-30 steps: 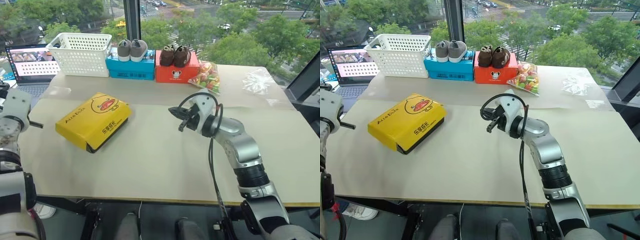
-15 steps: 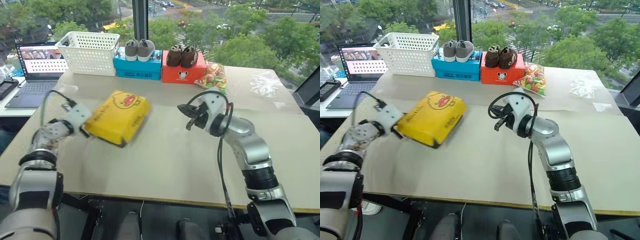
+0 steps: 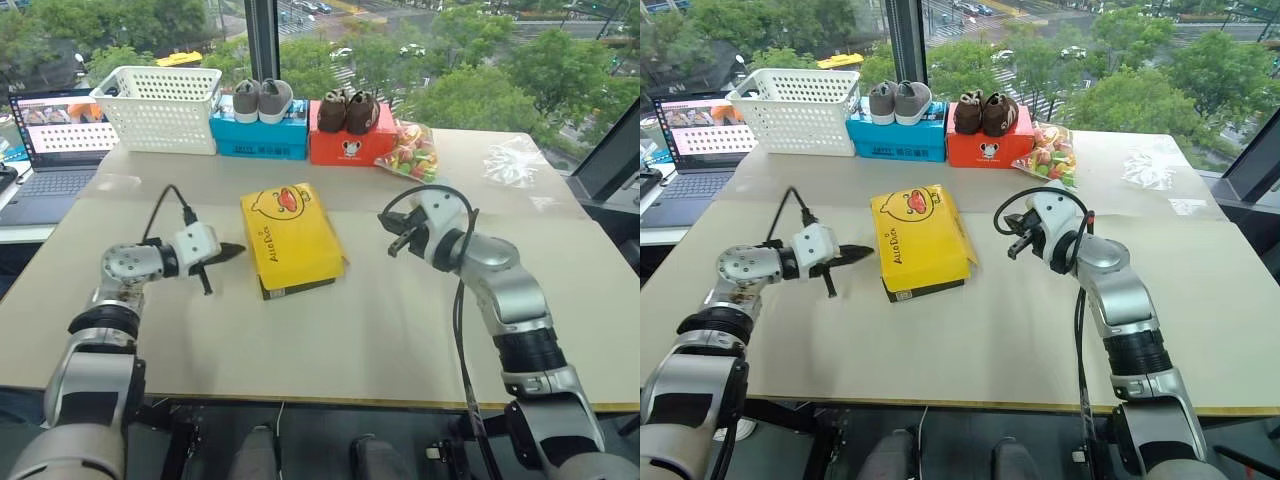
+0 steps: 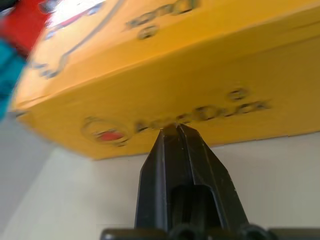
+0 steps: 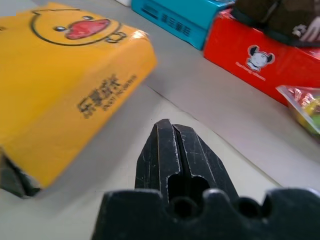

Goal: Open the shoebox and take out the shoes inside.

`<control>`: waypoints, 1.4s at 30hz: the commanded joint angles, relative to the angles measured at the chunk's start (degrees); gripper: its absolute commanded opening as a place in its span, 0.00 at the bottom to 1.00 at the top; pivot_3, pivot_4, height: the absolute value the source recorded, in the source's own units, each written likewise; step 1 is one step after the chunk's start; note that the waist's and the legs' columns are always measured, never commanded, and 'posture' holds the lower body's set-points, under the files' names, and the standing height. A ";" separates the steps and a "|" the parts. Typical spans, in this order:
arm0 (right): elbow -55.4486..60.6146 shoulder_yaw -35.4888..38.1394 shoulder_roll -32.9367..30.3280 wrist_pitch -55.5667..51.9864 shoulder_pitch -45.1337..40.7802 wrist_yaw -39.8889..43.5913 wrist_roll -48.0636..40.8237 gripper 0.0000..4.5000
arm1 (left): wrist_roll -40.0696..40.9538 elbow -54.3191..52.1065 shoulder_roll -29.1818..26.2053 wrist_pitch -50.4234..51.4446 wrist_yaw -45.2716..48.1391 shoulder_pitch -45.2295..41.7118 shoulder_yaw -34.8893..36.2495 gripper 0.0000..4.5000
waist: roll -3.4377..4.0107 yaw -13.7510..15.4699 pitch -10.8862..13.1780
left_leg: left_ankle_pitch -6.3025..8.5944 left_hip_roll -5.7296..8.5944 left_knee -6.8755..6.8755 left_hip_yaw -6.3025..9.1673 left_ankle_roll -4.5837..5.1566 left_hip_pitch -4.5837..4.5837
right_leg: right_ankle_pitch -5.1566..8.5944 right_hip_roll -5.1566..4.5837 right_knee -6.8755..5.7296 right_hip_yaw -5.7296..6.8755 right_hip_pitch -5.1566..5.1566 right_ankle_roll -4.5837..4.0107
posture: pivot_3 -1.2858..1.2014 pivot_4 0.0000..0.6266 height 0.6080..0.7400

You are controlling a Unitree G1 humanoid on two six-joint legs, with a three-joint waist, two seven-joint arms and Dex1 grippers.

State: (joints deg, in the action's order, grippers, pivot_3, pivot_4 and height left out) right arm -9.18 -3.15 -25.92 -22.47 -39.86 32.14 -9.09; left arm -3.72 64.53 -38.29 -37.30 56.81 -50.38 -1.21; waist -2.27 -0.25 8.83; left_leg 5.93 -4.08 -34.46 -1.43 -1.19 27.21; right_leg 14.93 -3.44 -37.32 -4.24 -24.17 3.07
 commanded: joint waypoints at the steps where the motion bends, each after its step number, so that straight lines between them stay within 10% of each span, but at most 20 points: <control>1: -15.38 0.26 2.84 11.56 -5.83 -3.98 4.25 0.00 | -1.67 0.84 -1.30 5.30 -13.18 -3.07 1.86 0.00 | 0.00 -0.23 0.00 | 0.00 0.00 -0.06 0.02 0.00 0.00 | 0.01 0.00 -0.06 0.01 0.00 0.01 | 0.52 0.24 1.00; 7: -47.79 1.12 12.88 29.97 -15.16 -6.87 6.54 0.00 | 0.73 -3.47 3.08 7.31 -16.18 -0.67 2.48 0.00 | 0.00 -0.62 0.00 | 0.03 0.01 -0.20 0.02 0.05 -0.01 | 0.02 0.00 -0.28 0.01 0.00 0.04 | 0.52 0.24 1.00; 15: -57.60 4.80 22.79 36.24 -17.74 2.14 3.09 0.00 | 4.69 -17.26 12.16 13.93 -16.39 8.91 2.16 0.00 | 0.04 -0.64 0.01 | 0.03 0.01 -0.16 0.04 0.04 -0.03 | 0.02 0.00 -0.39 0.01 -0.01 0.04 | 0.52 0.24 1.00; 19: -42.35 2.83 24.64 22.96 -11.43 15.85 -1.96 0.00 | 7.27 -31.37 16.82 21.12 -14.35 16.85 -0.63 0.00 | 0.05 -0.64 0.01 | 0.03 0.00 -0.25 0.07 0.03 -0.07 | 0.02 0.01 -0.53 0.01 0.04 0.04 | 0.52 0.24 1.00; 29: 15.19 -0.04 7.31 -24.14 10.47 13.56 -10.24 0.00 | 12.51 -64.20 21.44 43.45 -14.94 32.54 -6.73 0.00 | 0.27 0.47 -0.11 | 0.06 0.02 -0.35 0.09 -0.01 -0.14 | 0.10 -0.03 -0.67 0.03 0.07 -0.05 | 0.52 0.24 1.00; 42: 19.82 8.16 -2.53 -29.36 15.59 13.39 -13.31 0.00 | 12.55 -58.59 7.38 44.64 -8.41 28.10 1.38 0.00 | 0.26 -0.82 -0.10 | 0.04 0.02 -0.36 0.10 0.02 -0.39 | 0.15 0.02 -0.66 -0.06 0.16 -0.09 | 0.52 0.24 1.00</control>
State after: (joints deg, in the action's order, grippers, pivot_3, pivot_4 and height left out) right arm 11.77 1.11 -27.40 -54.54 -23.67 43.98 -19.94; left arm 8.06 3.76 -28.22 10.31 45.95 -18.93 -1.92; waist -2.00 -1.07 8.73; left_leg 5.97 -4.06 -34.84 -1.34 -1.16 26.82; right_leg 15.09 -3.44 -37.98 -4.31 -24.01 2.99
